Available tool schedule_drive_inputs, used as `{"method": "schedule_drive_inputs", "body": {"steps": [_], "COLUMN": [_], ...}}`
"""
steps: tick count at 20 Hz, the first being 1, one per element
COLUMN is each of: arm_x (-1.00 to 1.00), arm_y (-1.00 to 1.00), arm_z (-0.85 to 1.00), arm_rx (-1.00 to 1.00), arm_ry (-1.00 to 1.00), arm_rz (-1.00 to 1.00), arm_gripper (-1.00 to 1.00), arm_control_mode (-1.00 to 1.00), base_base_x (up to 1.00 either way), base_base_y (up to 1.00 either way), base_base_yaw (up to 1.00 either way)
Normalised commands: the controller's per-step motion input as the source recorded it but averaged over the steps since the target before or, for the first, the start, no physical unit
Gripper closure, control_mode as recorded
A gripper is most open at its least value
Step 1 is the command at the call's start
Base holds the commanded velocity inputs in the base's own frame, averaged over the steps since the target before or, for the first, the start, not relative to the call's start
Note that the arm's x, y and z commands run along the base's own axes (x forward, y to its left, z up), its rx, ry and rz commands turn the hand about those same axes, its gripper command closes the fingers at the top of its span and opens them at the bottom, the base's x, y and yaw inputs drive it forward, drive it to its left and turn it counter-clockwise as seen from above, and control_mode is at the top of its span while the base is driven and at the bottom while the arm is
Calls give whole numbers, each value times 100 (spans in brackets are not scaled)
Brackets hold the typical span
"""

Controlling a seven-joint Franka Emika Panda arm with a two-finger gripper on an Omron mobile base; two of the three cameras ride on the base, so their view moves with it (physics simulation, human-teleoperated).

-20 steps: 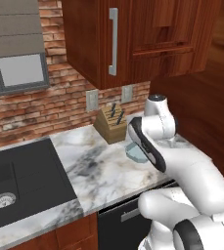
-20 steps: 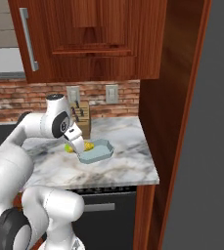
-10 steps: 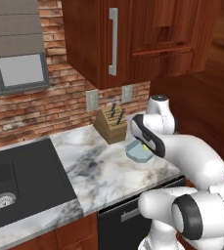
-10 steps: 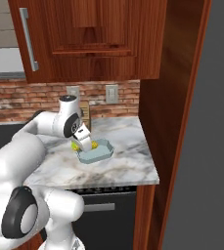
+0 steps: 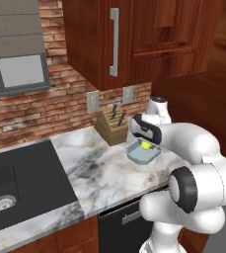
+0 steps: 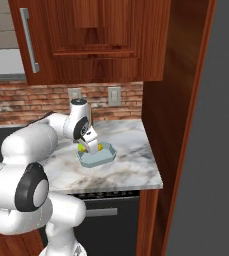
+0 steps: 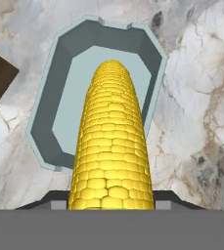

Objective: Take the garlic and corn out of the freezer and place them in the tupperware container on the counter. Then put the tupperware containing the vegetables back in the freezer.

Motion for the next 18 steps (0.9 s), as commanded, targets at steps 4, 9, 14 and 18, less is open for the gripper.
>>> {"method": "schedule_drive_inputs", "body": {"steps": [4, 9, 14, 18], "arm_x": [29, 1, 3, 14], "arm_y": [0, 0, 0, 0], "arm_z": [-28, -30, -20, -13], "arm_rx": [2, 0, 0, 1], "arm_ry": [0, 0, -1, 0], "arm_rz": [-2, 0, 0, 0], "arm_gripper": [100, 100, 100, 100], "arm_control_mode": [-100, -100, -100, -100], "base_base_x": [0, 0, 0, 0], "base_base_y": [0, 0, 0, 0], "base_base_yaw": [0, 0, 0, 0]}}
